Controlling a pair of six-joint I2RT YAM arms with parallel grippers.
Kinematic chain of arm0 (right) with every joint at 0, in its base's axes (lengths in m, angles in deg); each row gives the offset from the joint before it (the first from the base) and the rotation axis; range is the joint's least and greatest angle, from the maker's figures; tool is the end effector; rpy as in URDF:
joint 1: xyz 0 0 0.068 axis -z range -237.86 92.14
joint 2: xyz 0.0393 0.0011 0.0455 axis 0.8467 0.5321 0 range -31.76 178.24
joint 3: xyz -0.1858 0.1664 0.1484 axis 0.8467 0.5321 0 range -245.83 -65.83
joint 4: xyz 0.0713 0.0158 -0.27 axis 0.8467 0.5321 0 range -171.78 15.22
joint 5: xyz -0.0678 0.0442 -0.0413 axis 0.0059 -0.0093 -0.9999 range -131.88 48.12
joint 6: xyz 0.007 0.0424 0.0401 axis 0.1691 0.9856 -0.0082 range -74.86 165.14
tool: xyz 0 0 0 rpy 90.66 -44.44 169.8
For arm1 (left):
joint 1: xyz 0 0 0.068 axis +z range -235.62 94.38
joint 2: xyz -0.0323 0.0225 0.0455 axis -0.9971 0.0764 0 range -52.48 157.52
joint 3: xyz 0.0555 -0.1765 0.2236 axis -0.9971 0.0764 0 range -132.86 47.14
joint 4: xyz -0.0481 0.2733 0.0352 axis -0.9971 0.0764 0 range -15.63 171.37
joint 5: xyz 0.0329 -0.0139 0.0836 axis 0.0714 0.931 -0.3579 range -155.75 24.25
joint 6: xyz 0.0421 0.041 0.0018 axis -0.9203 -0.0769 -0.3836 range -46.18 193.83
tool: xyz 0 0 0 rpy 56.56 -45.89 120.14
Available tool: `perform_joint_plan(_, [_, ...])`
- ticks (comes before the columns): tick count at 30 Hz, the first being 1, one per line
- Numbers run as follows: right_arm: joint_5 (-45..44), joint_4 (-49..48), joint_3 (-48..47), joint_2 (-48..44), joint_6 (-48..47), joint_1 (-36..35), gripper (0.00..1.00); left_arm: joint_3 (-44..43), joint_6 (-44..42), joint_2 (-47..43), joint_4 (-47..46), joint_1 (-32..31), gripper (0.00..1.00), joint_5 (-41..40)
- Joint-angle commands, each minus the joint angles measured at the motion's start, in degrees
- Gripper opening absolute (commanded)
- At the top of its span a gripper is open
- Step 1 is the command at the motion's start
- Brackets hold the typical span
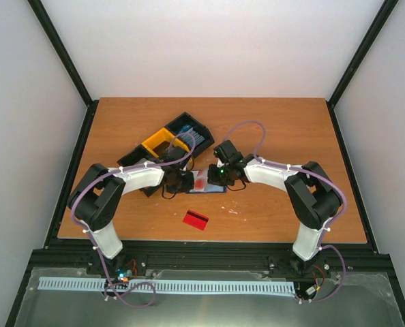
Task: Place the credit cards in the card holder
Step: Turn over the card slot in the card holder.
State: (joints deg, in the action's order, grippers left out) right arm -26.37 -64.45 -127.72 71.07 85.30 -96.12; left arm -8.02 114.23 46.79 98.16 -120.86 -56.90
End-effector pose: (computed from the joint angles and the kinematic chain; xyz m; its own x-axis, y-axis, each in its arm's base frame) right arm 0.2930 0.2456 0.1627 -0.9664 0.0292 -0.2553 -0.1098 0.8513 0.5130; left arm 0.2745 -0.2019 0.1433 -0.9764 -0.0943 -0.1942 -0.0203 0.9357 -0.3523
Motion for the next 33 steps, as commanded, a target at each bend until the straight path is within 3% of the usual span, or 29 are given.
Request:
perform_joint_plan(1, [-1.71, 2.54, -1.29, -0.35, -2.52, 0.41, 0.03, -0.17, 0.38, 0.35, 0.69, 0.09, 0.01, 0.38])
perform_joint_plan(4, [-1.01, 2.55, -1.37, -0.14, -3.25, 0.67, 0.04, -0.22, 0.38, 0.24, 0.58, 0.09, 0.01, 0.46])
perform_joint_plan(7, [1.02, 1.59, -1.18, 0.37, -3.51, 0.73, 0.15, -0.21, 0.22, 0.42, 0.41, 0.09, 0.01, 0.6])
perform_joint_plan(10, [4.29, -1.43, -0.09, 0.59, -2.84, 0.73, 0.19, -0.34, -0.33, 0.77, -0.01, 0.09, 0.01, 1.19])
perform_joint_plan(25, [12.69, -12.58, 2.56, 4.73, -0.01, 1.26, 0.21, -1.89, -3.61, 4.58, 1.35, 0.09, 0.01, 4.56])
perform_joint_plan(33, [11.05, -10.41, 1.96, 6.1, -1.1, 1.26, 0.2, -2.07, -3.43, 5.16, 1.53, 0.08, 0.01, 4.59])
